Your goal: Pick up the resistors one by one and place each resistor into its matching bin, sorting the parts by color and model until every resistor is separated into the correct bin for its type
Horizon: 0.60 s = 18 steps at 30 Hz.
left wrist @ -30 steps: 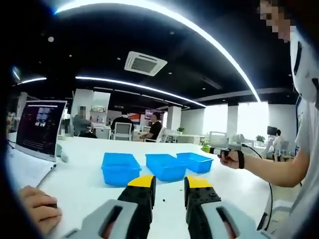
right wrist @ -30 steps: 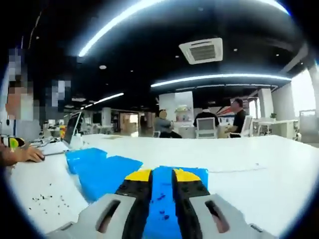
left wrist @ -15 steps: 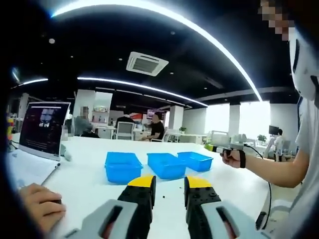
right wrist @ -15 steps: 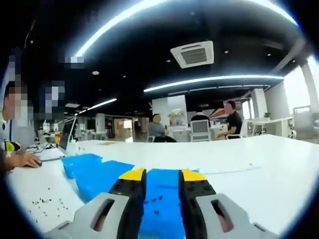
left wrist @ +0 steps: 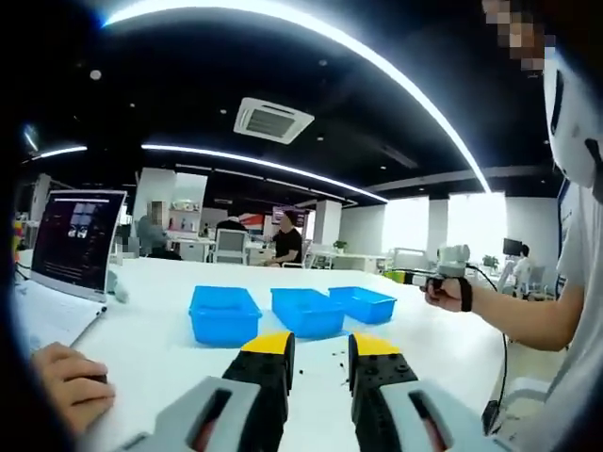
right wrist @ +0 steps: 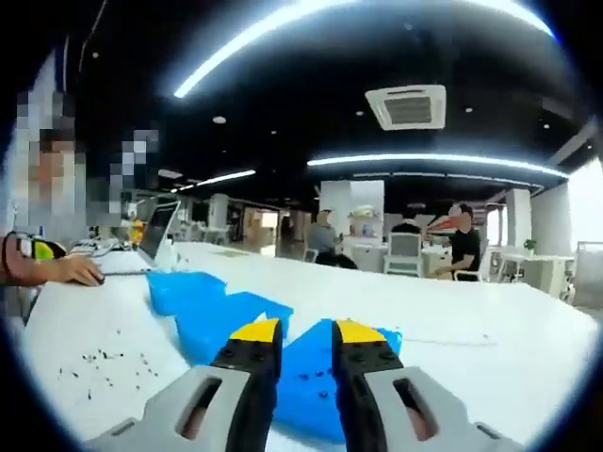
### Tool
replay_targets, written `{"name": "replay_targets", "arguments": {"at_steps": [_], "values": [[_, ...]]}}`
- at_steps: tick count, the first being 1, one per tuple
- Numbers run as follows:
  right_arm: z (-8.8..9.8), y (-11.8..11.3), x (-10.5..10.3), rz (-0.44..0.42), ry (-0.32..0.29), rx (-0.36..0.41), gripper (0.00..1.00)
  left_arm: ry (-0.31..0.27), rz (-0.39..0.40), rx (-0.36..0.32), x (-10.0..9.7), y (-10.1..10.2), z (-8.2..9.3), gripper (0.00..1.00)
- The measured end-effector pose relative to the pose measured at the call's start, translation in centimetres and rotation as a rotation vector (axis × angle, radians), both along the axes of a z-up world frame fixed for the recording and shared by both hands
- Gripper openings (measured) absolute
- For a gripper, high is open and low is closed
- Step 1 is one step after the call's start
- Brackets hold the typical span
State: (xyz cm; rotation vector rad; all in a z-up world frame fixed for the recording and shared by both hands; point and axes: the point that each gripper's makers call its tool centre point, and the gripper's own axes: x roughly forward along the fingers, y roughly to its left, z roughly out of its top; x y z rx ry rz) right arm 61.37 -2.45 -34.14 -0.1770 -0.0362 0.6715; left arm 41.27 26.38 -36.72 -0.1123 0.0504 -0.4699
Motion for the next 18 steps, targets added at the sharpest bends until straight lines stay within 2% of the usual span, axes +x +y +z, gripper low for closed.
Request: {"name": "replay_targets", "arguments": {"at_steps": [2,5,7,10,14,17,18], "values": [[0.3,1.3,-0.9,0.07,-0.017,-0.072,0.23,0.004,-0.001,-0.005,0.0,-0.1,-0.1,0.25],[0.2,2.2,-1.4,0.11,-0.033,-0.17,0.22,0.004,-0.006,-0.006,0.0,-0.2,-0.2,0.25],[0.1,2.9,-1.9,0.158,-0.038,-0.201,0.22,0.005,-0.006,-0.006,0.0,-0.2,-0.3,0.25],[-0.7,4.3,-3.0,0.252,-0.005,-0.246,0.22,0.007,-0.005,-0.006,-0.1,-0.1,-0.4,0.25],[-2.8,6.0,-4.7,0.324,0.099,-0.325,0.22,0.007,0.002,-0.009,-0.1,0.1,-0.6,0.25],[-5.3,7.2,-6.5,0.378,0.237,-0.397,0.22,0.013,0.007,-0.012,0.0,0.2,-0.9,0.25],[-6.4,7.7,-7.6,0.413,0.285,-0.455,0.22,0.015,0.008,-0.011,0.0,0.2,-1.1,0.25]]}}
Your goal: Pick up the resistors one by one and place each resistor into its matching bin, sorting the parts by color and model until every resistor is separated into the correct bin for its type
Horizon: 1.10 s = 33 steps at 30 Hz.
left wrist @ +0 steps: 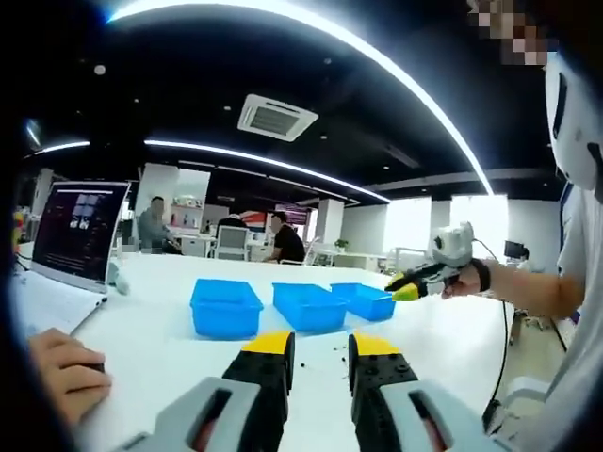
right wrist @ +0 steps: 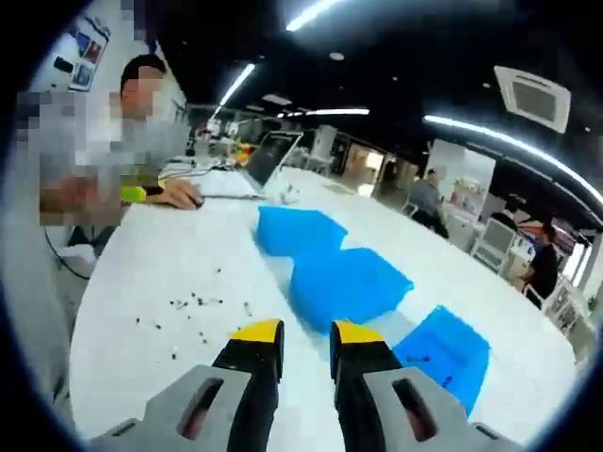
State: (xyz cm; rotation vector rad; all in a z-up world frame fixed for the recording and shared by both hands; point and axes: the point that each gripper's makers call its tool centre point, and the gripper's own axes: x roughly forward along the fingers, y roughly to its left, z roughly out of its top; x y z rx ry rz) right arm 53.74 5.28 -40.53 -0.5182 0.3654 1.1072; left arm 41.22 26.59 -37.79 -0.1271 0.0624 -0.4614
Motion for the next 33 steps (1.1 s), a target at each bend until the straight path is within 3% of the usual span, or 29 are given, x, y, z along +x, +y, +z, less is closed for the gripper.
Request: {"name": "replay_targets", "arguments": {"at_steps": [3,10,14,17,19,22,23,26,30,33], "values": [[-0.7,1.1,-2.0,0.068,0.056,-0.053,0.22,0.004,0.001,-0.002,-0.1,0.0,-0.2,0.25],[-0.2,2.1,-3.2,0.12,0.068,-0.091,0.22,0.008,0.005,-0.01,-0.2,0.0,-0.6,0.25],[-1.3,2.7,-4.1,0.154,0.09,-0.127,0.22,0.009,0.007,-0.016,-0.3,0.1,-0.6,0.25],[-1.8,3.0,-4.4,0.164,0.09,-0.147,0.22,0.013,0.008,-0.018,-0.3,0.2,-0.8,0.25],[-1.6,3.0,-4.2,0.162,0.055,-0.148,0.22,0.016,0.006,-0.018,-0.3,0.3,-0.9,0.25],[0.2,3.3,-3.0,0.117,-0.064,-0.048,0.22,0.019,-0.003,-0.007,-0.1,0.2,-0.9,0.25],[0.8,3.2,-2.8,0.088,-0.086,0.002,0.22,0.028,-0.026,0.045,0.0,0.0,-1.2,0.25],[1.6,2.1,-2.6,-0.003,-0.134,0.123,0.22,0.084,-0.128,0.139,0.1,-1.7,-2.2,0.25],[1.9,0.1,-3.5,-0.091,-0.165,0.249,0.22,0.109,-0.225,0.152,1.6,-3.6,-1.8,0.25],[3.0,-1.2,-4.3,-0.141,-0.22,0.352,0.22,0.111,-0.29,0.221,3.5,-4.8,-1.4,0.25]]}}
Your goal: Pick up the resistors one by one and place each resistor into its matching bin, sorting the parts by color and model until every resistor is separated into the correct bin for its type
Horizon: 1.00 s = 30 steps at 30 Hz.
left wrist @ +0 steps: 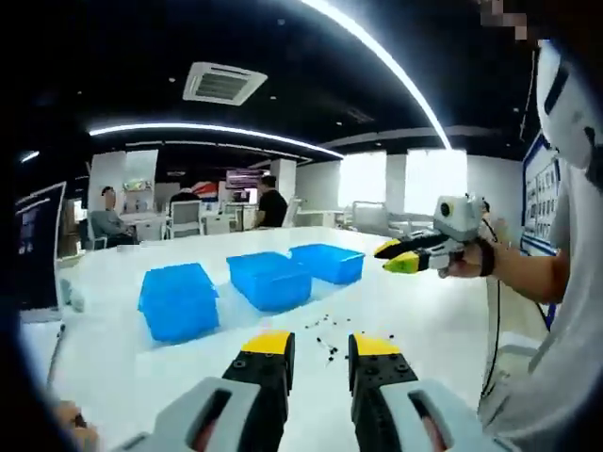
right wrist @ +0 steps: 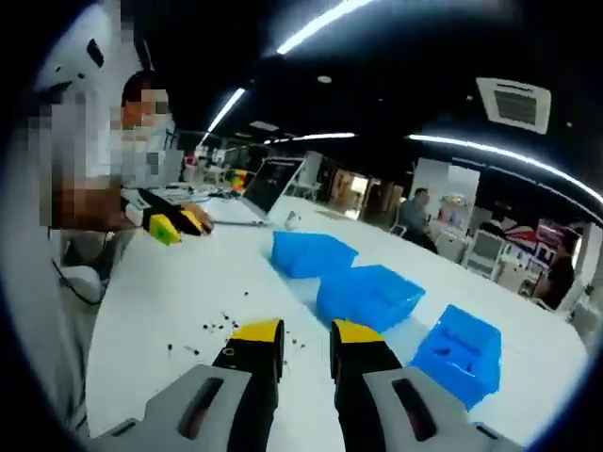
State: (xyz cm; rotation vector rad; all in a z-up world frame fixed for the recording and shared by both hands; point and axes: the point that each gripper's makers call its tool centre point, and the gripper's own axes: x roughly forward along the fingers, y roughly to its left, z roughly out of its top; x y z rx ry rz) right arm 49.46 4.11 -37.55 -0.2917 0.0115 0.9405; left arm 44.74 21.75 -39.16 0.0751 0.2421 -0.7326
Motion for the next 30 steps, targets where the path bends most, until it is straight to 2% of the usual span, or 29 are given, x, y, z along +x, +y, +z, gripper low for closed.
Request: {"name": "replay_targets", "arguments": {"at_steps": [5,9,12,13,14,15,17,18,19,22,30], "values": [[1.1,-2.7,-1.1,-0.111,-0.089,0.08,0.22,0.019,-0.141,0.135,3.3,-2.6,0.0,0.24],[1.0,-4.1,-1.8,-0.148,-0.086,0.104,0.22,0.064,-0.316,0.304,5.1,-5.6,-1.0,0.21],[0.9,-5.3,-2.1,-0.163,-0.086,0.118,0.22,0.096,-0.406,0.452,6.3,-7.3,-2.6,0.09],[0.9,-5.5,-2.2,-0.163,-0.074,0.135,0.22,0.114,-0.425,0.492,6.7,-7.7,-3.3,0.07],[0.9,-5.7,-2.3,-0.162,-0.066,0.15,0.22,0.158,-0.45,0.522,6.9,-8.0,-4.2,0.08],[0.9,-5.9,-2.4,-0.161,-0.065,0.159,0.22,0.212,-0.472,0.544,6.9,-8.4,-5.0,0.08],[1.0,-6.1,-2.7,-0.158,-0.065,0.165,0.22,0.284,-0.535,0.563,6.7,-9.2,-6.0,0.12],[0.9,-6.0,-2.9,-0.151,-0.07,0.155,0.22,0.343,-0.564,0.575,6.4,-9.5,-6.6,0.13],[0.8,-6.0,-3.1,-0.147,-0.07,0.146,0.22,0.362,-0.573,0.589,6.4,-9.7,-6.9,0.14],[0.4,-6.1,-3.6,-0.136,-0.063,0.134,0.22,0.387,-0.603,0.68,6.6,-10.1,-8.1,0.14],[0.3,-7.3,-4.9,-0.135,-0.059,0.132,0.21,0.398,-0.625,0.714,7.7,-11.8,-7.6,0.14]]}}
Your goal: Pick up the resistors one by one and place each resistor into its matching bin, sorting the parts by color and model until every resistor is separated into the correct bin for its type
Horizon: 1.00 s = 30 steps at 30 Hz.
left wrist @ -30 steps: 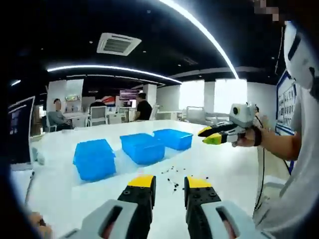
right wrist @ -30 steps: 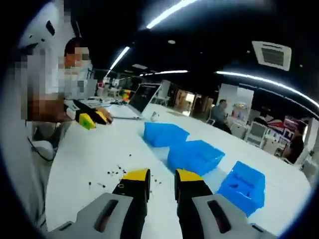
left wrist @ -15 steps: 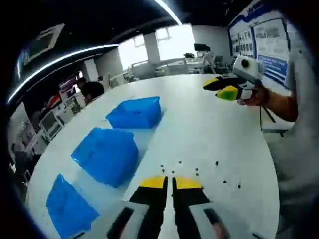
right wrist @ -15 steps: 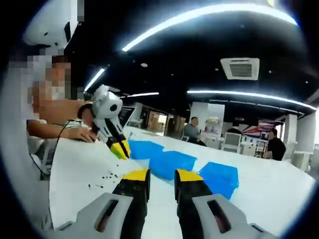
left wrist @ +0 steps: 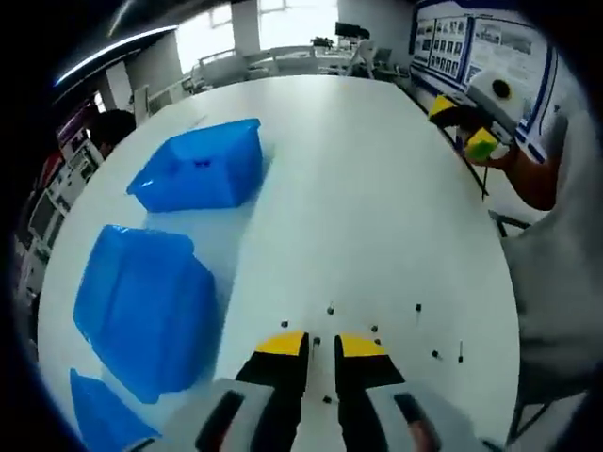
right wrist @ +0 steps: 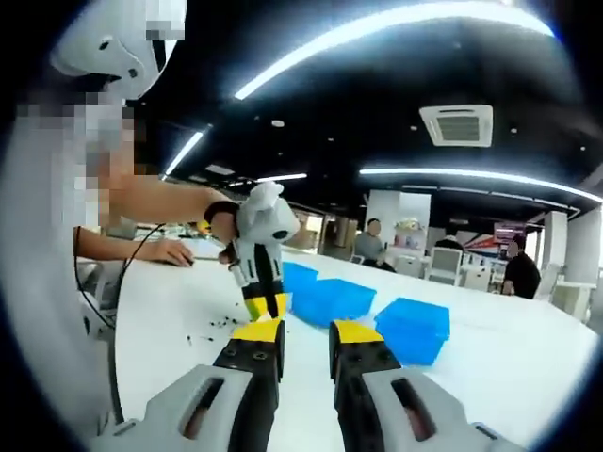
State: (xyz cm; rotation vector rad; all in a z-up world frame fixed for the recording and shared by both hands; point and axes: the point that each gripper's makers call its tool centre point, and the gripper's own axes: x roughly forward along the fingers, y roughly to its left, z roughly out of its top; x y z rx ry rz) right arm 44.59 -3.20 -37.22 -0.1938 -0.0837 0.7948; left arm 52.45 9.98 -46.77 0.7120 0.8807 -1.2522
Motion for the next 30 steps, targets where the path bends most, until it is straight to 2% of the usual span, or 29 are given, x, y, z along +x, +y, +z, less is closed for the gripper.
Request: {"name": "replay_targets", "arguments": {"at_steps": [4,6,8,12,16,17,23,25,27,30], "values": [[0.1,-1.1,-0.1,-0.024,-0.001,0.004,0.21,0.019,-0.011,0.032,0.2,0.2,-0.1,0.14],[0.2,-1.5,-0.1,-0.023,0.019,0.048,0.21,0.033,-0.02,0.034,0.1,0.1,-0.1,0.14],[0.1,-1.8,-0.1,-0.025,0.02,0.056,0.21,0.051,-0.025,0.038,0.0,0.1,-0.4,0.14],[-0.3,-2.3,0.2,-0.044,0.02,0.032,0.21,0.079,-0.023,0.066,0.1,0.2,-1.5,0.13],[-0.4,-2.3,0.4,-0.044,0.025,0.041,0.21,0.089,-0.014,0.049,0.3,0.1,-1.4,0.08],[-0.4,-2.2,0.5,-0.044,0.026,0.037,0.21,0.121,-0.031,0.034,-0.3,-0.2,-1.5,0.04],[-0.4,-1.5,0.5,-0.034,0.024,0.036,0.2,0.094,-0.027,0.042,0.3,0.4,-1.4,0.04],[-0.2,-1.4,0.5,-0.031,0.021,0.039,0.2,0.093,-0.017,0.02,0.4,0.5,-0.9,0.04],[-0.2,-1.4,0.5,-0.031,0.022,0.043,0.2,0.124,0.002,-0.068,0.1,-0.1,0.4,0.04],[-0.3,-1.4,0.6,-0.034,0.026,0.044,0.2,0.139,0.023,-0.15,0.2,-0.2,2.1,0.04]]}}
